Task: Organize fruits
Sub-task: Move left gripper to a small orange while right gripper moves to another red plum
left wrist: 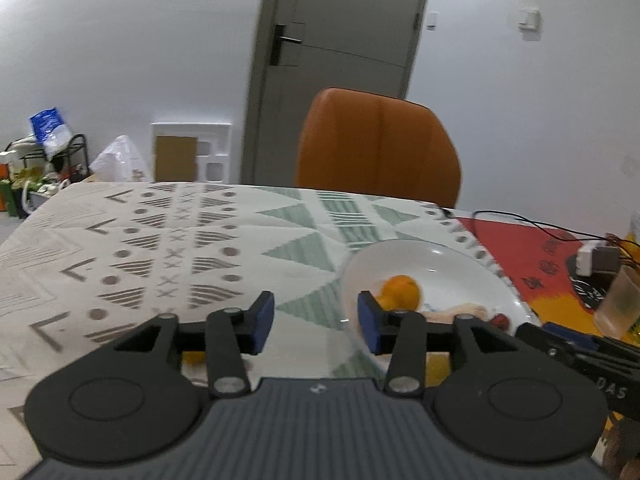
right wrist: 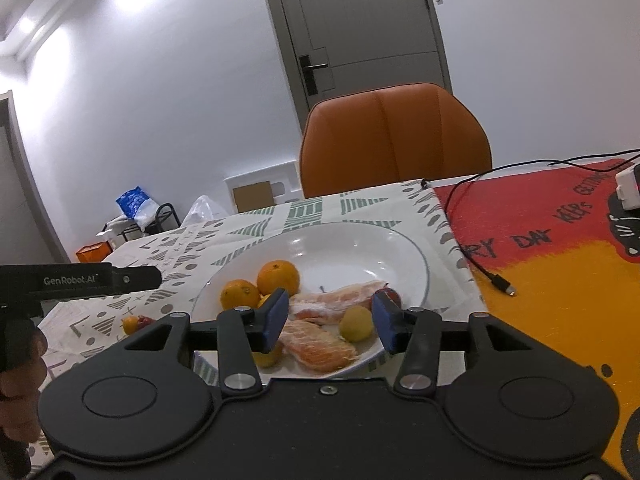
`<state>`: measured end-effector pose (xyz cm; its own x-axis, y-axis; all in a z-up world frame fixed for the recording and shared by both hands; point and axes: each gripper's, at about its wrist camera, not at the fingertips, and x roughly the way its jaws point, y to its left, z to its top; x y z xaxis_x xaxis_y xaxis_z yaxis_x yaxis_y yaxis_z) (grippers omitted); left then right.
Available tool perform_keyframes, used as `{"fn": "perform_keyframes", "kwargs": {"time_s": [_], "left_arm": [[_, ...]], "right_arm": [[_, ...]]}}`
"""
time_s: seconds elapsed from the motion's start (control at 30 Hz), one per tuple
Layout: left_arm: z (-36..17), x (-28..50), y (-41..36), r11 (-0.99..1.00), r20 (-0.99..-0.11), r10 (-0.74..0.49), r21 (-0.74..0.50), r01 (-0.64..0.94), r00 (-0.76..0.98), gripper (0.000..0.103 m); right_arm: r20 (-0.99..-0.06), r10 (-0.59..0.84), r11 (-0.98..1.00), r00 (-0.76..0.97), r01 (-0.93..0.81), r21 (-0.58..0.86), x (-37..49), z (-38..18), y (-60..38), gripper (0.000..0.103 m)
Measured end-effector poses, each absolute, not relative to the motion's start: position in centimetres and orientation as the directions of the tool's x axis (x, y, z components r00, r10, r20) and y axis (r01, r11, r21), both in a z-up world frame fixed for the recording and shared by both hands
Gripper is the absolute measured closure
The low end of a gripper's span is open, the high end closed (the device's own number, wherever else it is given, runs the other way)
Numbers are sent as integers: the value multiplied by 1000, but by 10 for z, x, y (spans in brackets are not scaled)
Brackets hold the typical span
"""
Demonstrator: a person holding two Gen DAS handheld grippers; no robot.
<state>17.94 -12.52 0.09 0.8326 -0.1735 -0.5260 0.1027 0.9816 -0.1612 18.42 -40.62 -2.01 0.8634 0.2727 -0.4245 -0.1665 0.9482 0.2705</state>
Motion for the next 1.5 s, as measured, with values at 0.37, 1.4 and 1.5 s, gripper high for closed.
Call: {"fn": "perform_keyframes", "kwargs": {"time_s": [0.37, 1.4, 1.5], "left_arm": [[-5, 180, -80, 988, -542, -92, -156, 8, 835, 51], [-51, 194, -48, 980, -599, -98, -195, -26, 795, 62], [-56, 198, -47, 977, -601, -119, -212, -15, 790, 72]], "right_arm": [[-414, 300, 945, 860, -209, 250, 186, -12, -386, 43], [-424, 449, 894, 786, -394, 215, 206, -4, -307, 19], [-432, 463, 886, 774, -416, 204, 208, -6, -298, 23]]}}
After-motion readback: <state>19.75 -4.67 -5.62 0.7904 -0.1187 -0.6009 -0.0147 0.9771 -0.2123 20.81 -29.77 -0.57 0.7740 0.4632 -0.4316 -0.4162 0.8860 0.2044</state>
